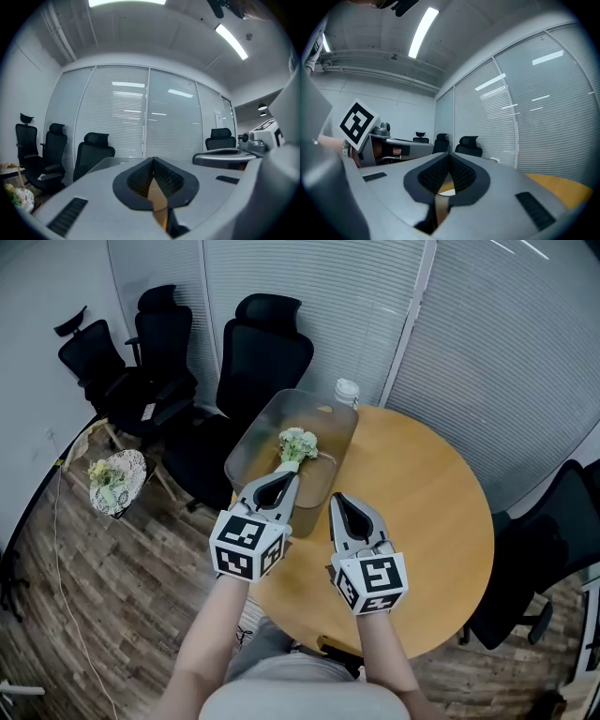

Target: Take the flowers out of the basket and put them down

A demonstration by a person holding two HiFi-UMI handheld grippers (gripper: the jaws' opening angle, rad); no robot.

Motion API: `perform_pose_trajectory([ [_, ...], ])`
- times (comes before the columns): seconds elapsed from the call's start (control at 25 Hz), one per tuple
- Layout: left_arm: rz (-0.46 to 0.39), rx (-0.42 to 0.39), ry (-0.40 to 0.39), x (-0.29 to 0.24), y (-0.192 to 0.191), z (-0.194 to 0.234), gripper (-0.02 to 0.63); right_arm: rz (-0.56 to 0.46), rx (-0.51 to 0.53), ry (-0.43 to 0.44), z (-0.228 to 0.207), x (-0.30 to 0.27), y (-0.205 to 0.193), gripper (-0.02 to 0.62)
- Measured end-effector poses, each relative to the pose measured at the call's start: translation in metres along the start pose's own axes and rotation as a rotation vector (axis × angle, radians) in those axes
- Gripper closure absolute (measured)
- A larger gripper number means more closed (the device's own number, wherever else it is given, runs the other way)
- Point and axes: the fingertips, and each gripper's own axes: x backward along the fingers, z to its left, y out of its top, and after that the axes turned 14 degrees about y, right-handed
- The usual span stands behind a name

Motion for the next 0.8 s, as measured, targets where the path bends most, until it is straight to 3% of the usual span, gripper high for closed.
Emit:
perform_pose_trajectory([
  [0.4,0.063,0.023,-0.065,-0.055,-0.001,0.017,0.598,0.020,-0.013,-0.074,-0.030,-0.027,0.002,0.571],
  [0.52,0.093,0.015,-0.080,-0.069,-0.007,0.018,0.549,0.039,0.005,-0.075,-0.038,-0.037,0.002,0.571],
  [0.8,0.177,0.000,-0.135,-0.100,-0.022,0.021,0.518,0.062,0.025,-0.077,-0.056,-0.056,0.002,0.571],
])
